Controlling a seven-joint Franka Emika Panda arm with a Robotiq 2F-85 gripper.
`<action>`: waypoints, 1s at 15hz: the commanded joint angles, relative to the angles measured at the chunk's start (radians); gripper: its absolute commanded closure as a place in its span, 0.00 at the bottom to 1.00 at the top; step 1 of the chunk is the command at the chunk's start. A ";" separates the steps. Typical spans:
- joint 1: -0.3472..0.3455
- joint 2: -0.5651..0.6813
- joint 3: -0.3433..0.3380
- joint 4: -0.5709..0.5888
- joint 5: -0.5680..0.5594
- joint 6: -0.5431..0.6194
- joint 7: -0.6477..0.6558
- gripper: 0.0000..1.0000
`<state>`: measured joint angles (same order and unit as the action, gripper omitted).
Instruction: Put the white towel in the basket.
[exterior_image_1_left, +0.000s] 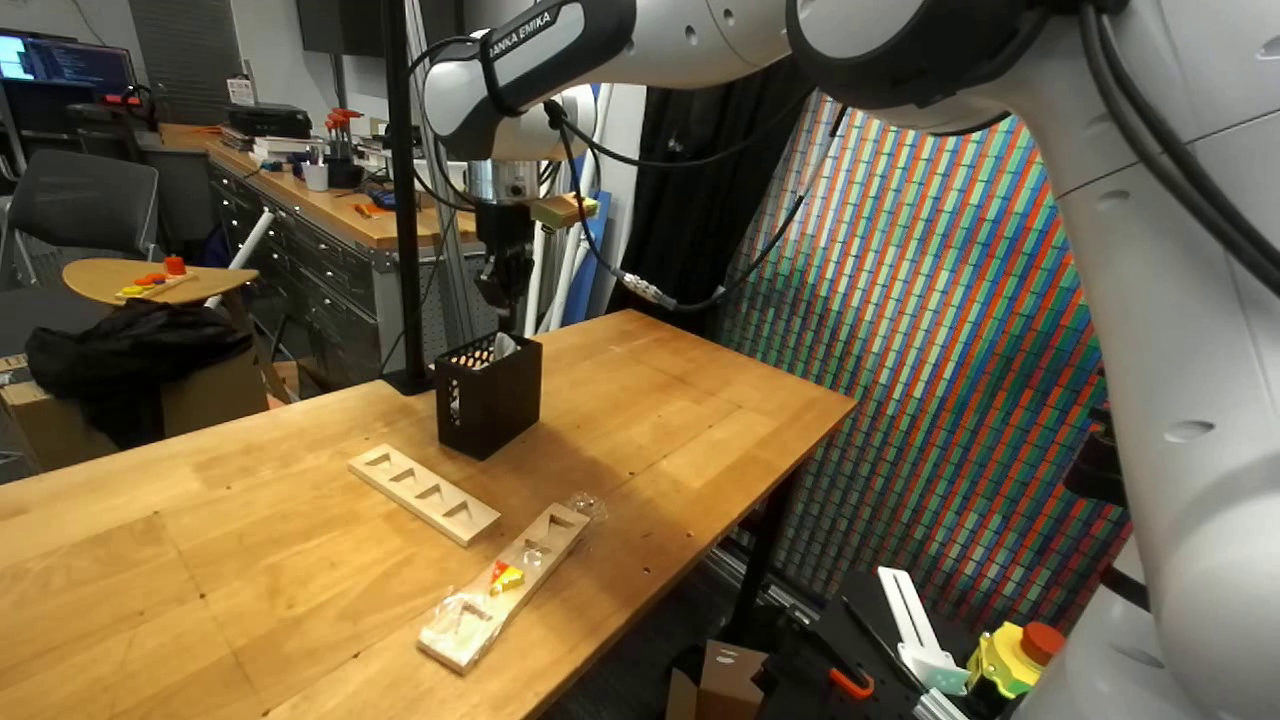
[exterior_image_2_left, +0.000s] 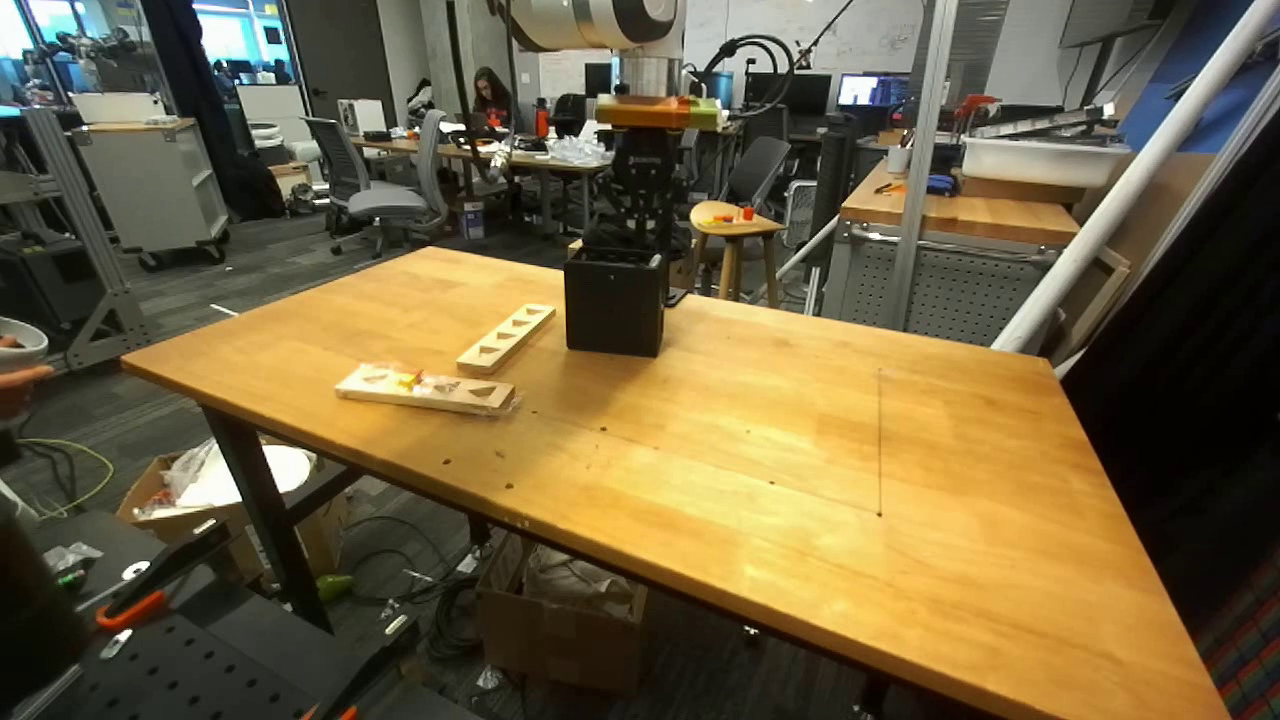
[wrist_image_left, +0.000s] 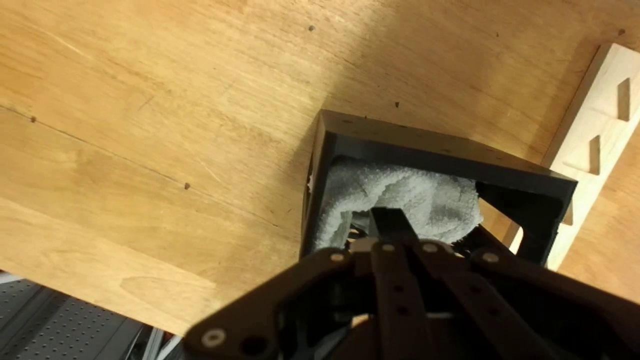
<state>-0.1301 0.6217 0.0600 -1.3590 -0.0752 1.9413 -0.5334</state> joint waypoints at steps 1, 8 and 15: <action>0.011 0.025 -0.007 0.053 -0.013 -0.027 -0.014 1.00; 0.009 0.070 0.001 0.072 -0.001 -0.016 -0.022 1.00; 0.013 0.128 0.001 0.108 -0.009 -0.023 -0.041 1.00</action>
<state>-0.1208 0.7149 0.0623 -1.3122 -0.0752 1.9410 -0.5513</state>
